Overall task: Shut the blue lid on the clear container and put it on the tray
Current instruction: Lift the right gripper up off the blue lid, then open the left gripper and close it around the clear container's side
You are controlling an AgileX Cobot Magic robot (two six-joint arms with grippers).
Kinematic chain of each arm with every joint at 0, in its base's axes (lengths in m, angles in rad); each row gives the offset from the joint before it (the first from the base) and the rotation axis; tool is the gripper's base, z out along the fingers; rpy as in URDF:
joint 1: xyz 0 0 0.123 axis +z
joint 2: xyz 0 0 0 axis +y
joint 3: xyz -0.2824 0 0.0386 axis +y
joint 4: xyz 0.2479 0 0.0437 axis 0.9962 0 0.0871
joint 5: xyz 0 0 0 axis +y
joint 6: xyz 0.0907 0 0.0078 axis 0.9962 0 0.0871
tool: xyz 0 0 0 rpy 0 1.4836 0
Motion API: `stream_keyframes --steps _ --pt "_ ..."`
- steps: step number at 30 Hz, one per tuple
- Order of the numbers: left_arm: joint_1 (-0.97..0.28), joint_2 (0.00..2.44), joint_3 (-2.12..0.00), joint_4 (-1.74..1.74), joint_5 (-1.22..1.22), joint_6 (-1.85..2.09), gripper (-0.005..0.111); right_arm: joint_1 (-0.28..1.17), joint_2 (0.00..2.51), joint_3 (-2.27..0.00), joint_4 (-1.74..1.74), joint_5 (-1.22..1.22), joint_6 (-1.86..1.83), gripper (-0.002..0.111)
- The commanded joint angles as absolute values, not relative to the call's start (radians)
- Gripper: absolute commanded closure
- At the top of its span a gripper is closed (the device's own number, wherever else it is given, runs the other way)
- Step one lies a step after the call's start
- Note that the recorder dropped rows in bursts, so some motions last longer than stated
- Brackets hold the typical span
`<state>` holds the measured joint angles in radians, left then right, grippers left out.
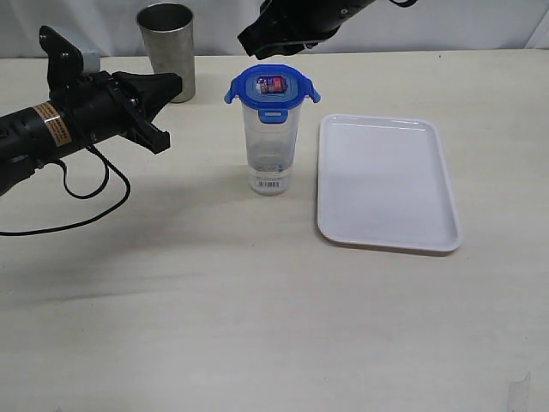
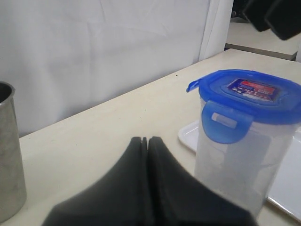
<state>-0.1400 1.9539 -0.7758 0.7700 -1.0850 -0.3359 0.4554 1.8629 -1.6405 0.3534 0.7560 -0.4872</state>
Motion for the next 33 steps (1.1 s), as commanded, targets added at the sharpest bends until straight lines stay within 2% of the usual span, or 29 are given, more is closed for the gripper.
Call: stream_keyframes --steps 1,2,7,10,13,16,17,19,33 --pt "-0.140 1.956 -0.781 0.767 -1.089 -0.334 0.107 0.456 1.854 -1.638 0.321 0.746 -0.483 0.100" --pt "-0.140 1.956 -0.781 0.767 -1.089 -0.334 0.107 0.456 1.854 -1.638 0.316 0.746 -0.480 0.104" --pt "-0.140 1.956 -0.782 0.831 -1.103 -0.319 0.107 0.456 1.854 -1.638 0.316 0.749 -0.475 0.103" --pt "-0.140 1.956 -0.782 0.899 -1.106 -0.258 0.097 0.456 1.854 -1.628 0.316 0.737 -0.479 0.103" --pt "-0.138 1.956 -0.782 0.902 -1.104 -0.240 0.071 0.456 1.853 -1.622 0.289 0.738 -0.478 0.103" --pt "-0.138 1.956 -0.782 0.885 -1.102 -0.225 0.027 0.456 1.853 -1.622 0.267 0.738 -0.462 0.103" --pt "-0.138 1.956 -0.782 0.863 -1.100 -0.208 0.015 0.456 1.853 -1.622 0.267 0.738 -0.462 0.103" --pt "-0.138 1.956 -0.782 0.853 -1.086 -0.189 0.003 0.456 1.853 -1.622 0.267 0.738 -0.462 0.103" --pt "-0.164 1.964 -0.782 0.908 -1.013 -0.239 0.002 0.456 1.853 -1.622 0.267 0.738 -0.462 0.103"
